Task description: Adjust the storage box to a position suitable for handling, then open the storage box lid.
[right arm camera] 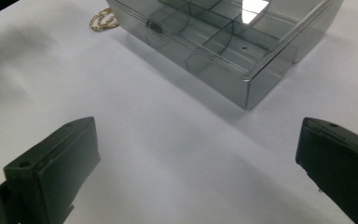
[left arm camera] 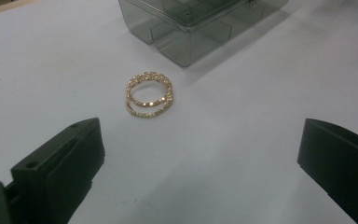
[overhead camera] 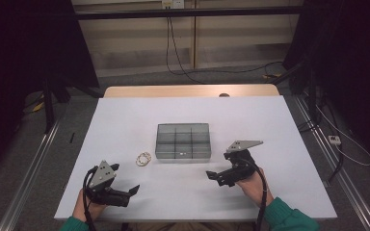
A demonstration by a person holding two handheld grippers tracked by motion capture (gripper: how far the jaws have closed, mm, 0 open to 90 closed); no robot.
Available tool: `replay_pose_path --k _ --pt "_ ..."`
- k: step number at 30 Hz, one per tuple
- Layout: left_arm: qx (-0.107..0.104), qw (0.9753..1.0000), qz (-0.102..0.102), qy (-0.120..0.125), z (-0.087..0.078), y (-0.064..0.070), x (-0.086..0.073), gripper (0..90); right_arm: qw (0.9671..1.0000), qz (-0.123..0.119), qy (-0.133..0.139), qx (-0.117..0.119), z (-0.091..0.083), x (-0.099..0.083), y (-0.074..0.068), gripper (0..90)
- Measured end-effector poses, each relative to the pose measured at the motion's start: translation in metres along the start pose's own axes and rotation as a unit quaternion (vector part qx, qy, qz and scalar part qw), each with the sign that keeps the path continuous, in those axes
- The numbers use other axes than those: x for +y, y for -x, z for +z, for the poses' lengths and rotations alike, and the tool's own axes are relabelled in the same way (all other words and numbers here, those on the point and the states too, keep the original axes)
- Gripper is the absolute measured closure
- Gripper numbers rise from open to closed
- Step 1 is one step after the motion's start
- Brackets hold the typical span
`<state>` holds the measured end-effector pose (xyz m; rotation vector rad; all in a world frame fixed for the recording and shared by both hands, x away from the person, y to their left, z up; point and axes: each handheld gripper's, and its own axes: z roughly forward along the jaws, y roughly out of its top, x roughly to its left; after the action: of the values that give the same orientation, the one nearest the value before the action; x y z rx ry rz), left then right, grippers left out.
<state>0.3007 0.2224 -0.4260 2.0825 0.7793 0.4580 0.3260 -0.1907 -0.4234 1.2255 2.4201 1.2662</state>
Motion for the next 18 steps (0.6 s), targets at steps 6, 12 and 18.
replay_pose_path --k 6,12,18 --pt "0.0 1.0 0.001 -0.002 0.0 0.0 -0.001 0.2 1.0 -0.004 -0.003 0.008 0.005 0.001 -0.003 0.0" --pt "0.001 1.0 0.002 -0.001 -0.001 0.001 -0.001 0.1 0.9998 -0.007 -0.008 0.015 0.009 0.001 -0.004 0.0" --pt "0.003 1.0 -0.001 -0.003 -0.002 0.001 -0.001 0.2 0.9996 -0.008 -0.012 0.023 0.016 0.002 -0.008 0.0"
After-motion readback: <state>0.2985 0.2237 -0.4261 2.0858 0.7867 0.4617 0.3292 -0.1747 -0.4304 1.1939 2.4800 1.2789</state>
